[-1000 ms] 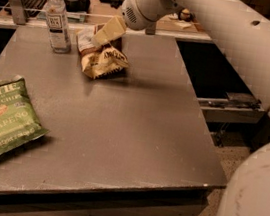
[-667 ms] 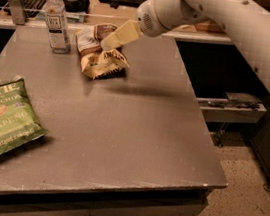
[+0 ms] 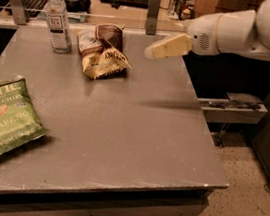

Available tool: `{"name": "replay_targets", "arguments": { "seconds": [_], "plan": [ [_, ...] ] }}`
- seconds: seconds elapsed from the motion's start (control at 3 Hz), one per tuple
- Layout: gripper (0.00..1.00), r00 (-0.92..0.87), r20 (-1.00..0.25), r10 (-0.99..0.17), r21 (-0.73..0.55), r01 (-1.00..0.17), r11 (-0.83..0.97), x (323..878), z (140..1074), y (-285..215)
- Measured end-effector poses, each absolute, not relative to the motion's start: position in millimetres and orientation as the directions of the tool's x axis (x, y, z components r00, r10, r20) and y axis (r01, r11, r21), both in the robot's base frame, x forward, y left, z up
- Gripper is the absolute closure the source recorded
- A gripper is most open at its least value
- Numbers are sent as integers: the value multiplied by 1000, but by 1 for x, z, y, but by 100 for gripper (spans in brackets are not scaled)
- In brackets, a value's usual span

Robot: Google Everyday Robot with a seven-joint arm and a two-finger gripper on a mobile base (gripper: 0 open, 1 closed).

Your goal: Move brown chip bag near blue plastic bottle

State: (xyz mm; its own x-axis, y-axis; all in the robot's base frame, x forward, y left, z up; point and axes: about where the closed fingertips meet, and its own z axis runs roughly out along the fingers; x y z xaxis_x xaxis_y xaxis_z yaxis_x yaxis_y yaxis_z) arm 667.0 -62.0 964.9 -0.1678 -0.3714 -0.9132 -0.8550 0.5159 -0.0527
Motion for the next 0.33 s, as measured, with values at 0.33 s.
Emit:
{"name": "replay_targets", "arguments": {
  "seconds": [0.33],
  "plan": [
    [0,-138,-910,-390,-108,-831,545,660,964,-105]
  ]
}}
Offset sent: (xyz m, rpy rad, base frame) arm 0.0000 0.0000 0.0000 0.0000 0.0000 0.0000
